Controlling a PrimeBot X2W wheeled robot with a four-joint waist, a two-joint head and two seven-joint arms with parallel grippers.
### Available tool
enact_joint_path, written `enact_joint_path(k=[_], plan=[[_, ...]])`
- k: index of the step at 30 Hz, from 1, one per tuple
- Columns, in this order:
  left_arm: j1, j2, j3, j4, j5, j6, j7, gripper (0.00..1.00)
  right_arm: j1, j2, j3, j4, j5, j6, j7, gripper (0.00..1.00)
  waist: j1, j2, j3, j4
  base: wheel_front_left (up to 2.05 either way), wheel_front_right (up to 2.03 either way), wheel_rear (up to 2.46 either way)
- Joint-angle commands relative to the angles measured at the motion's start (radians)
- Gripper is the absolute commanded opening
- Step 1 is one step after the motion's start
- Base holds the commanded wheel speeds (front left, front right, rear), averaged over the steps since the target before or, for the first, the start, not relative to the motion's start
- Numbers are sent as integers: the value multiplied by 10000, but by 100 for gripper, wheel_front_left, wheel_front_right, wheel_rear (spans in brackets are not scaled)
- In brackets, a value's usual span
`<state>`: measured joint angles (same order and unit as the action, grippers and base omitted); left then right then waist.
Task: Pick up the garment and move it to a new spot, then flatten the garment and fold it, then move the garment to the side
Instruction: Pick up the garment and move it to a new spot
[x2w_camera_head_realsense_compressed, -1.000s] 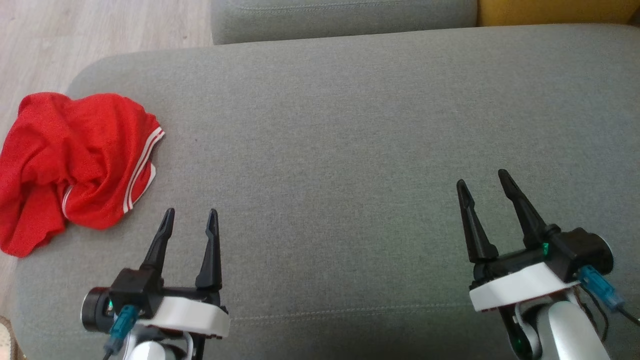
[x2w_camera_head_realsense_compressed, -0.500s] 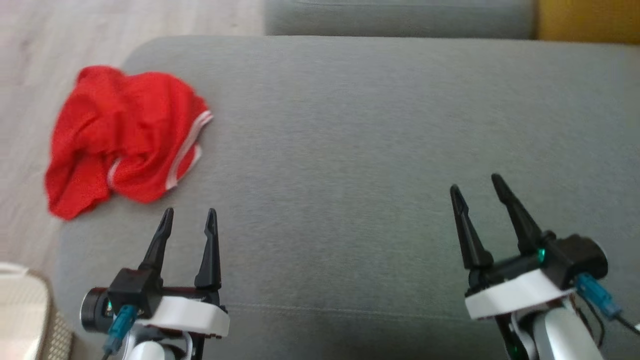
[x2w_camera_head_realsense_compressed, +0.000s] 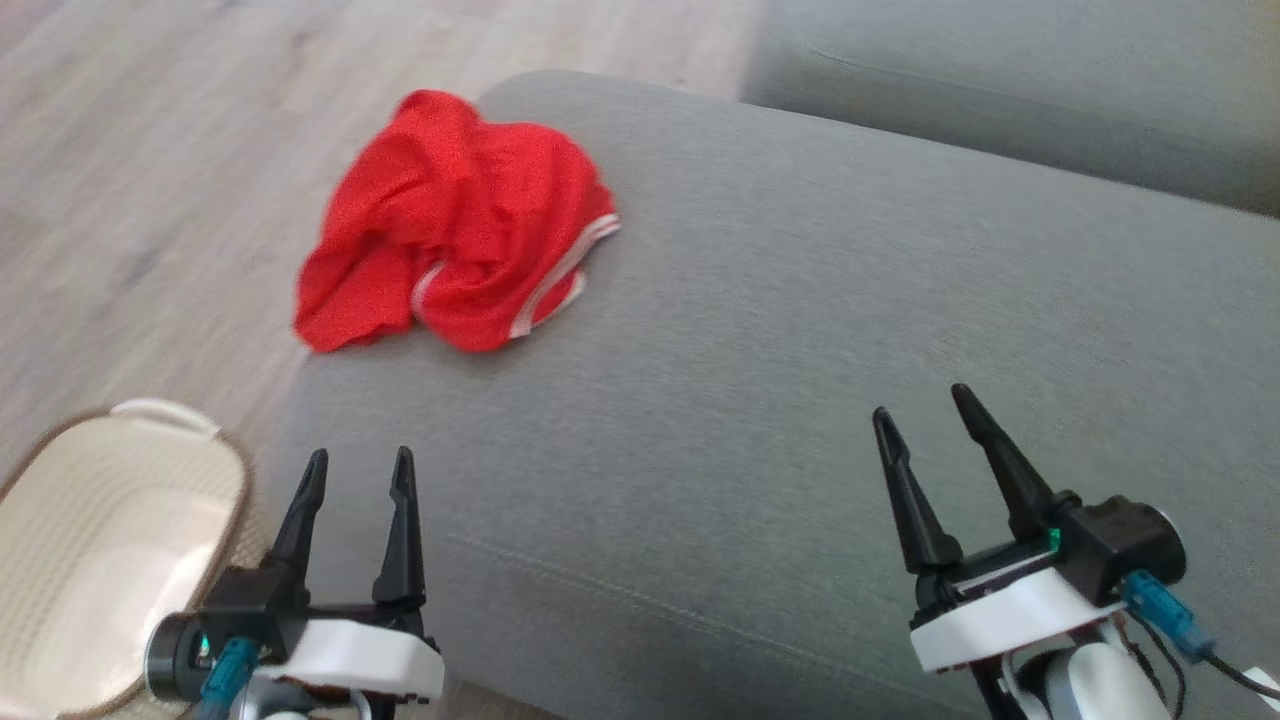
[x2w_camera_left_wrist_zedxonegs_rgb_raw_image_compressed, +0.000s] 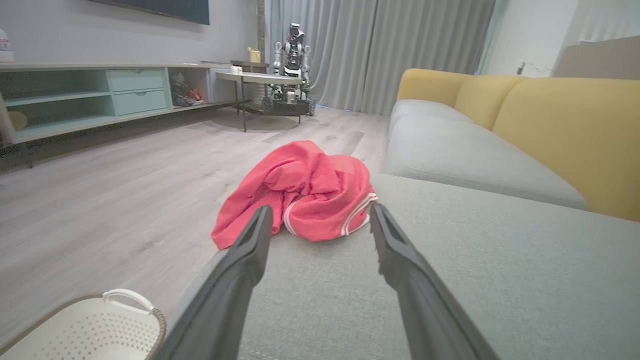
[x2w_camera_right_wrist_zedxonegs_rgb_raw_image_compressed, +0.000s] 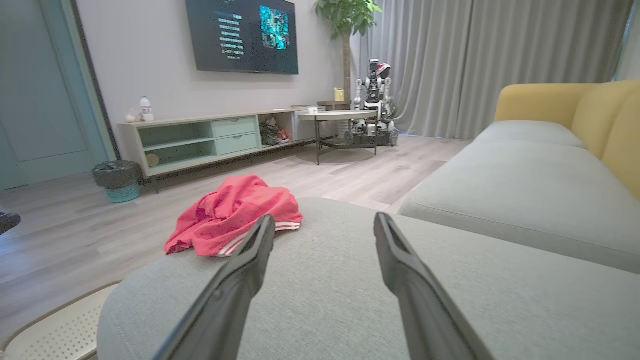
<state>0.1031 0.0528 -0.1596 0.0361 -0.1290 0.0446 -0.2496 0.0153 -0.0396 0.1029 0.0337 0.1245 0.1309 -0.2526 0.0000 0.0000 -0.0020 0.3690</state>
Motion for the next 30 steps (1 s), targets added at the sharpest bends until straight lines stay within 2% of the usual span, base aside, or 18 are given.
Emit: enact_joint_path(k=[1, 8, 19, 24, 30], plan=[[-317, -25, 341, -327, -34, 58, -122, 100, -120, -106, 286, -260, 64, -2, -92, 100, 0, 0, -173, 633, 0, 0, 0], [-150, -26, 491, -424, -133, 168, -122, 100, -318, -106, 672, -103, 134, -2, -92, 100, 0, 0, -171, 1075, 0, 0, 0], [-211, -26, 639, -388, -447, 223, -122, 100, -407, -106, 778, -9, 79, -2, -92, 100, 0, 0, -223, 944, 0, 0, 0], [-538, -26, 926, 107, -635, -217, -122, 100, -329, -106, 736, -131, -44, -2, -92, 100, 0, 0, -208, 750, 0, 0, 0], [-1546, 78, 1668, 596, -969, -911, -122, 100, -624, -106, 763, -425, -495, -2, -92, 100, 0, 0, 564, 58, 0, 0, 0]])
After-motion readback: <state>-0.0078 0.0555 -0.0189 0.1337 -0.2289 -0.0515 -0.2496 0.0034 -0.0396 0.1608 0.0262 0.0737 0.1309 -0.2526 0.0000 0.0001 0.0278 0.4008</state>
